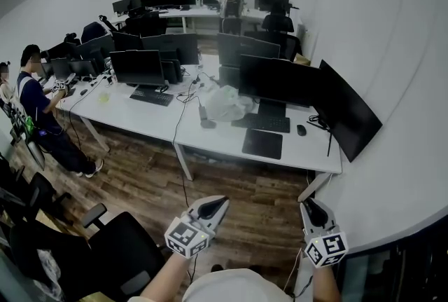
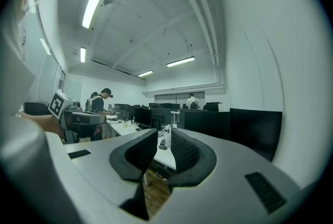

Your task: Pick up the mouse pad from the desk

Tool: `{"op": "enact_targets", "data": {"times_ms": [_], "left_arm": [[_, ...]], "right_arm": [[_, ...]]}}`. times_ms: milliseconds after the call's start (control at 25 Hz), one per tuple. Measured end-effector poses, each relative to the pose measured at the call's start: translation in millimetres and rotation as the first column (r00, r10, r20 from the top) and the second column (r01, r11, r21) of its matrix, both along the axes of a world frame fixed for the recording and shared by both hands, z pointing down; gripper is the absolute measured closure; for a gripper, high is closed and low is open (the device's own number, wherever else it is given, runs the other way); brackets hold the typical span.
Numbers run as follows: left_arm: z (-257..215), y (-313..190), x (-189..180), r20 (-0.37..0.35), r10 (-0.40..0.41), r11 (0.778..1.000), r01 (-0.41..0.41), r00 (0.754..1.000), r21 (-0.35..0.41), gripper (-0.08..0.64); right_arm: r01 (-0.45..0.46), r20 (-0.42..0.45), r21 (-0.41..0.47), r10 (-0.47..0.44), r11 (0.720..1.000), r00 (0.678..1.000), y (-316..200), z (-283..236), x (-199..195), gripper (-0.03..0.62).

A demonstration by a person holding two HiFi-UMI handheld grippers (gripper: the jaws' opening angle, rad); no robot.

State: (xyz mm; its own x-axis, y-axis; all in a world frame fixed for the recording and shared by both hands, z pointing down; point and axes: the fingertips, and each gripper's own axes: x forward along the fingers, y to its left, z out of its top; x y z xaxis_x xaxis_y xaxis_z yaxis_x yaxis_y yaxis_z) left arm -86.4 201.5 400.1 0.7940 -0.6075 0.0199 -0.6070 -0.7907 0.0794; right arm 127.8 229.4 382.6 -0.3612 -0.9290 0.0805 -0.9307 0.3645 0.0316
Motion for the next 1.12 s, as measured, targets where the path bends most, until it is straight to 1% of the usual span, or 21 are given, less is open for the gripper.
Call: {"op": "enact_targets", "data": {"times_ms": [120,280,520,640,760,960,1120], "left_arm": [[1,0,-2,0.004,0.005,1.0,-0.005,1.0,0.001,0.545],[4,1,-8,0.005,0.013,1.0,-0.013,1.0,0.0,0.545],[9,0,-18,0.007,0.011,1.0,-0.011,1.0,-0.01,0.543],[12,-1,-28,0.002,0.005,1.0,-0.005,1.0,-0.016,0.543],[13,-1,-37,-0.018,0.005,1.0,-0.005,1.0,-0.027,0.543],[15,0,-47,-0.028,0.016,0.999,-0.017,0.999,-0.036,0.543],[17,-1,-56,-0.058,0.034,0.998,-0.037,0.998,-0.052,0.543]], "right_arm": [[-0.002,0.0,-0.015,0.002,1.0,1.0,0,2,-4,0.474],[-0.003,0.004,-0.024,0.003,1.0,1.0,0,4,-11,0.416],[-0.042,0.028,-0.05,0.043,0.998,0.999,-2,9,-12,0.344],[-0.043,0.023,-0.05,0.044,0.998,0.999,-1,9,-18,0.337],[-0.042,0.017,-0.05,0.043,0.998,0.999,-1,6,-28,0.337],[-0.049,0.024,-0.053,0.05,0.997,0.998,-2,11,-40,0.337],[-0.066,0.035,-0.063,0.068,0.996,0.997,-1,17,-48,0.337]]}}
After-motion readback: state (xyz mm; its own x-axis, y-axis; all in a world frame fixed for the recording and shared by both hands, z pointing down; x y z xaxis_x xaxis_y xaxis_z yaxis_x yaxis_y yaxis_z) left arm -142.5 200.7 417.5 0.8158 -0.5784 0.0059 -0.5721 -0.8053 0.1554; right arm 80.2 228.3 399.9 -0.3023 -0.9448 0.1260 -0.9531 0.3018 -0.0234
